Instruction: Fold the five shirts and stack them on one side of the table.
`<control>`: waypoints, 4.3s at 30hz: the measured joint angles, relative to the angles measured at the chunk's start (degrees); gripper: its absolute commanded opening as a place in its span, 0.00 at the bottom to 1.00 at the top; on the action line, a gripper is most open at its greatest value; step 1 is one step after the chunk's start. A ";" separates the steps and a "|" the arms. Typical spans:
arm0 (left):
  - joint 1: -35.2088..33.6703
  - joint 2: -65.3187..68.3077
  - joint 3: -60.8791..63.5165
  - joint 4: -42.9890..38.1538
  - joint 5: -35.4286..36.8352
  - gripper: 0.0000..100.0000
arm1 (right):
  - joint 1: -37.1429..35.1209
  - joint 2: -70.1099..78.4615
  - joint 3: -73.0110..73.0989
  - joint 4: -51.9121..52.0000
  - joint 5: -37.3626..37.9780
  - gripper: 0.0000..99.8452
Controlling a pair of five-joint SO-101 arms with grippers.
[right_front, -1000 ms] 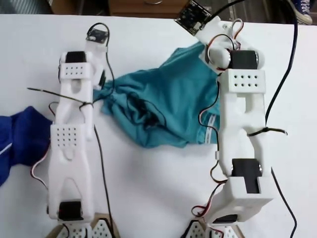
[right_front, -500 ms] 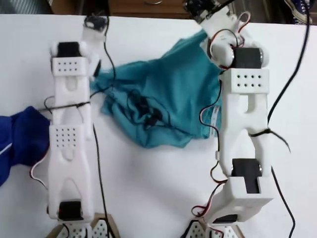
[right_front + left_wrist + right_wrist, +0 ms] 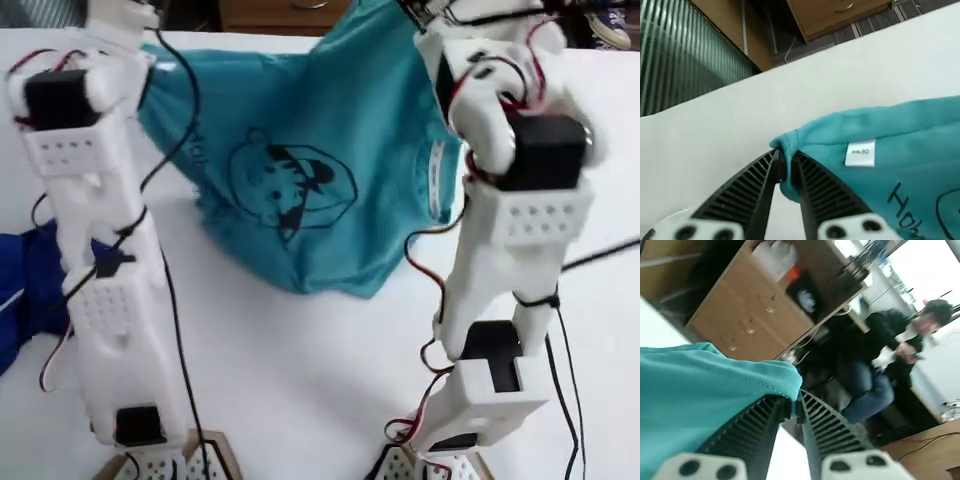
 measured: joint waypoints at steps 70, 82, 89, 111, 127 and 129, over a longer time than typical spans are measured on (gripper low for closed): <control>-12.04 -74.20 62.51 0.09 -4.22 0.02 | -5.54 -18.90 -27.78 14.68 6.24 0.02; -12.04 -87.12 69.19 0.09 -4.22 0.02 | -5.54 -26.02 -28.13 14.95 6.24 0.02; -12.22 -88.70 69.19 0.09 -4.22 0.02 | -5.54 -28.48 -28.13 15.65 6.24 0.02; -12.04 -88.62 88.18 -9.23 -4.22 0.02 | -5.54 -30.42 -2.64 15.56 6.24 0.02; -0.70 -87.82 111.74 -29.98 -4.48 0.02 | -5.54 -30.07 19.60 10.55 6.24 0.02; -0.53 -86.59 112.18 -31.47 -4.48 0.02 | -5.54 -30.07 23.30 8.26 6.24 0.02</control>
